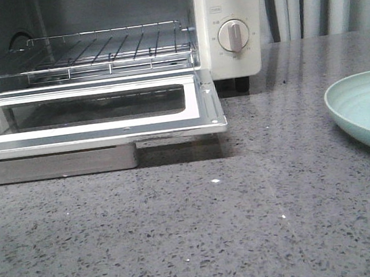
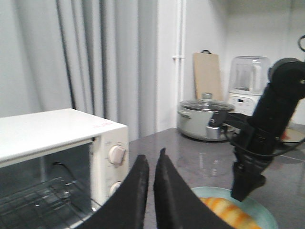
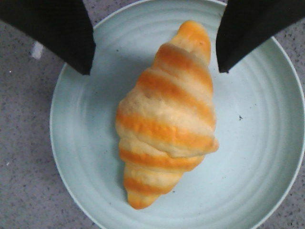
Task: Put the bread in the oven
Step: 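Lower the right gripper over the croissant on the green plate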
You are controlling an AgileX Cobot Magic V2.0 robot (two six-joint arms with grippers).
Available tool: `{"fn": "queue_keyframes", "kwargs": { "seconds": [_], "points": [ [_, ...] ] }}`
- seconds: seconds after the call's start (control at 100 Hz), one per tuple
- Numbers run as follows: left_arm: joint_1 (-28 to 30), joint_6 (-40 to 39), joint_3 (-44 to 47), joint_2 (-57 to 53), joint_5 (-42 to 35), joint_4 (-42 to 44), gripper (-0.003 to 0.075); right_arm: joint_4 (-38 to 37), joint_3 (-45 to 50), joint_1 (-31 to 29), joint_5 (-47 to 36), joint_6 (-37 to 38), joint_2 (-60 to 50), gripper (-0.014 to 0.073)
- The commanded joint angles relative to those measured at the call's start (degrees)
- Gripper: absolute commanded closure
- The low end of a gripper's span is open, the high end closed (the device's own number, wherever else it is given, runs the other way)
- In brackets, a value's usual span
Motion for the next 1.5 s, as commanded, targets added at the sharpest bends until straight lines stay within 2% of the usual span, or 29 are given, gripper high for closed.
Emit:
{"fn": "queue_keyframes", "kwargs": {
  "seconds": [0.0,0.14,0.45,0.59,0.73,0.92,0.99,1.03,1.23,1.49],
  "points": [
    [3.2,2.5,-2.1,0.1,-3.6,0.1,0.0740,-0.4,-1.5,-0.1,-2.9,0.2,0.2,0.0112],
    [11.2,4.4,-2.1,0.1,-1.2,0.1,0.0740,0.6,-1.5,-0.1,-4.3,0.2,2.4,0.0112],
    [32.5,4.5,-2.1,0.1,10.2,2.4,0.0740,0.9,-1.5,-0.1,-7.5,0.2,6.6,0.0112],
    [40.0,4.5,-2.1,0.1,15.3,3.2,0.0740,0.9,-1.5,-0.2,-8.3,0.2,9.1,0.0113],
    [43.9,4.5,-2.1,0.1,16.8,3.5,0.0740,1.7,-1.5,-1.3,-7.8,0.2,11.8,0.0113],
    [44.2,4.5,-2.1,-0.8,16.8,4.8,0.0740,3.1,-1.1,-3.0,-6.7,0.2,13.3,0.0123],
    [44.2,4.5,-2.1,-1.5,16.8,4.8,0.0740,3.1,-1.1,-3.1,-6.6,0.2,13.3,0.0172],
    [44.2,4.5,-2.1,-2.0,16.8,4.8,0.0740,3.1,-1.1,-3.1,-6.2,0.2,13.3,0.0229],
    [44.2,4.5,-2.1,-3.8,18.2,5.8,0.0740,3.3,-1.1,-3.1,-4.8,0.2,13.3,0.0666],
    [44.2,4.5,-2.1,-7.3,18.3,5.9,0.0740,3.5,-4.9,-1.9,-0.9,-1.2,13.2,0.0659]
  ]
}}
